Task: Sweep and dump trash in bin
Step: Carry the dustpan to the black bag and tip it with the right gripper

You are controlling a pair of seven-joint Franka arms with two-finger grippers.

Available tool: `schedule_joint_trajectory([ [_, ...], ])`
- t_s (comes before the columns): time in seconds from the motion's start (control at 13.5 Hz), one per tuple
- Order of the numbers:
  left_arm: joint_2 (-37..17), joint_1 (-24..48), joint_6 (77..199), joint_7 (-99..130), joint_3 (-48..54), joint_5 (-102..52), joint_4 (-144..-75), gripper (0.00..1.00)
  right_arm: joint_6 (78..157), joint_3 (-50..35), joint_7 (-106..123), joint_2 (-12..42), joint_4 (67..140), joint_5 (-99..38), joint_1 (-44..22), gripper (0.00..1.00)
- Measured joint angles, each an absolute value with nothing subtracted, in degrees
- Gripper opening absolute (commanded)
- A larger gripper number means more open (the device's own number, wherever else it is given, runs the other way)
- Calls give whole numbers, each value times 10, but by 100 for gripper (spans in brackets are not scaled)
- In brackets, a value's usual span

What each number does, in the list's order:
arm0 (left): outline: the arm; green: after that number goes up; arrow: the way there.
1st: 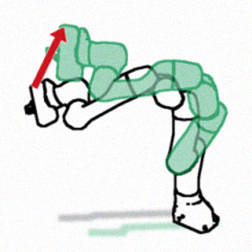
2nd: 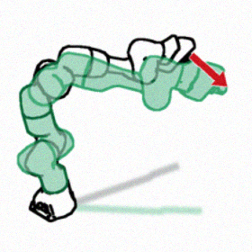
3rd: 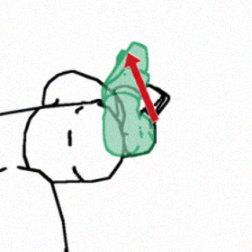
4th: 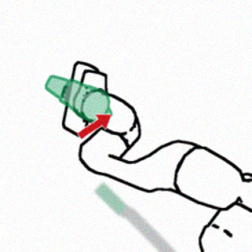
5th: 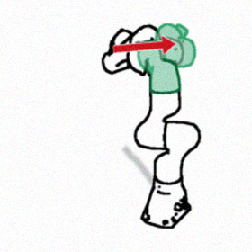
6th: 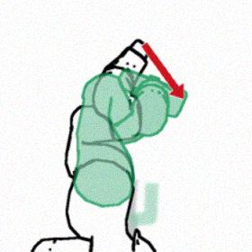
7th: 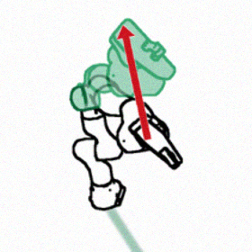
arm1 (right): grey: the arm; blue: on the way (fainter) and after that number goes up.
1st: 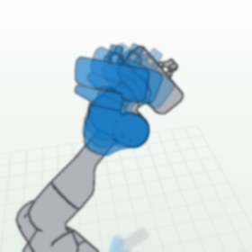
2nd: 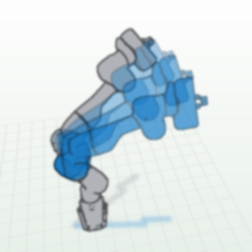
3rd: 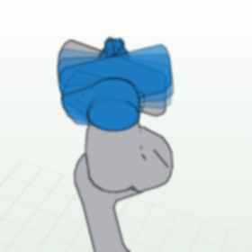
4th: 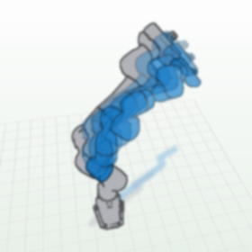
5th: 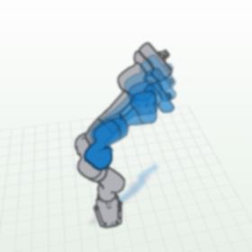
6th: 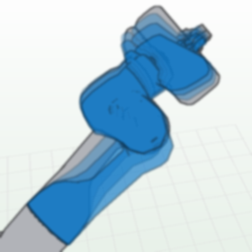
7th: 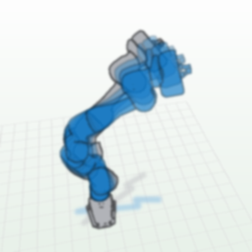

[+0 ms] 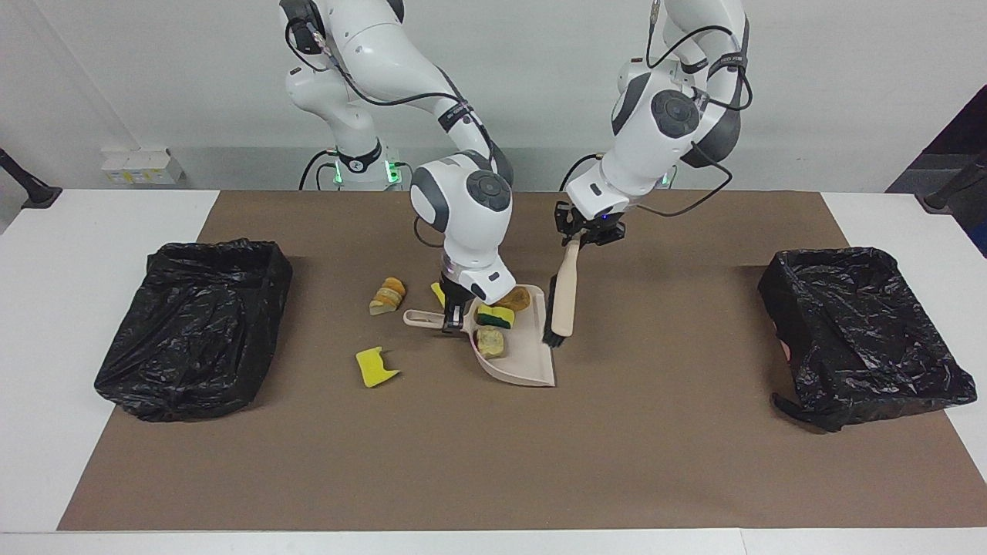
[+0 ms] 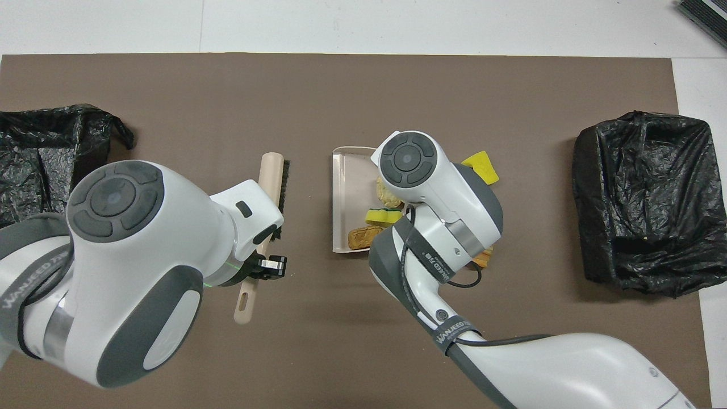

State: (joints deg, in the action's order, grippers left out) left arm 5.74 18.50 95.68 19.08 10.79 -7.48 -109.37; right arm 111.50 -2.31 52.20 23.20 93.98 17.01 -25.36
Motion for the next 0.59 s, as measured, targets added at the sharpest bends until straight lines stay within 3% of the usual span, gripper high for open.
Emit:
schedule_joint_trajectory([
  [0.22, 102, 229, 904, 264, 117, -70, -1128, 0, 1083, -23, 574, 193, 936, 152, -210, 0],
  [0.59, 191, 345, 994, 376, 124, -70, -1279, 0, 1023, -21, 742, 146, 912, 110, -108, 0],
])
